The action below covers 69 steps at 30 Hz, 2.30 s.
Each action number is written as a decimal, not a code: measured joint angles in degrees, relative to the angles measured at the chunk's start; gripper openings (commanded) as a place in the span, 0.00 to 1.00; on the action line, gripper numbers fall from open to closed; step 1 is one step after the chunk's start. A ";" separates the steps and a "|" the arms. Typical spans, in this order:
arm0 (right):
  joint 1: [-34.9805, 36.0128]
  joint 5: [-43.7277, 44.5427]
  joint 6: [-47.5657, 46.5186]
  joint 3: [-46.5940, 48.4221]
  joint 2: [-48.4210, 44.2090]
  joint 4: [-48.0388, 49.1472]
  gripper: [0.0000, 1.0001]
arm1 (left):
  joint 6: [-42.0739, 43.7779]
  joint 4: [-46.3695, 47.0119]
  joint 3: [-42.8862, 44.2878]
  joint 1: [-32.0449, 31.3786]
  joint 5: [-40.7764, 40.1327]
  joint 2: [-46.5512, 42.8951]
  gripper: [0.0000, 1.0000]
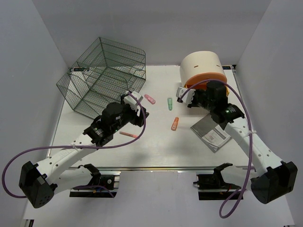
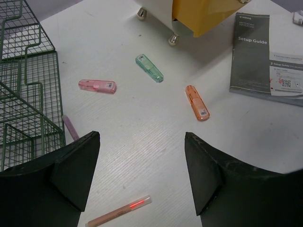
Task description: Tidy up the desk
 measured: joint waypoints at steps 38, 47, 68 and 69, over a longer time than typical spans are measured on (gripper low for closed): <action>-10.71 -11.89 24.83 -8.79 -5.27 11.26 0.00 | -31.82 -15.91 7.10 -0.04 -7.80 10.58 0.48; -10.75 -27.10 50.16 -20.48 -9.18 16.74 0.46 | -66.62 -38.91 9.22 0.00 -18.71 18.23 0.79; -14.84 -28.17 56.30 -27.69 -16.63 23.41 0.45 | -87.54 -42.77 9.22 0.59 -21.03 36.15 0.49; -14.99 -28.17 56.33 -27.69 -16.72 23.52 0.45 | -87.89 -42.73 9.22 0.61 -20.92 36.17 0.45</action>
